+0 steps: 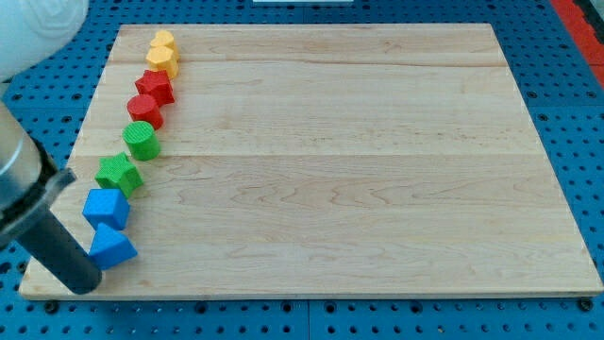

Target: Arrange the green star and blue blocks in a row

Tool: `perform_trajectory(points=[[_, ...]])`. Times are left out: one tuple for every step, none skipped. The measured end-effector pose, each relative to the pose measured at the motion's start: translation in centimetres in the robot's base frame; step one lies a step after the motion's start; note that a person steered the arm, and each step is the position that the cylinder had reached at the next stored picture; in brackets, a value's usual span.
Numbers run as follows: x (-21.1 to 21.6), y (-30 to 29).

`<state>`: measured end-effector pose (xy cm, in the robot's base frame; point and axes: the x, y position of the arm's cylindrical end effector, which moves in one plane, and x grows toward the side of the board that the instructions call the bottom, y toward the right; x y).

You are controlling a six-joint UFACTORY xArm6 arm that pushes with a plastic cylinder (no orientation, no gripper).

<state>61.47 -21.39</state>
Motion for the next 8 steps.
perform_trajectory(points=[[0.3, 1.1], [-0.5, 5.4], [-1.1, 6.2], [-3.2, 4.9], [-3.9, 4.6], [-3.9, 4.4], [-3.8, 4.1], [-3.8, 5.2]])
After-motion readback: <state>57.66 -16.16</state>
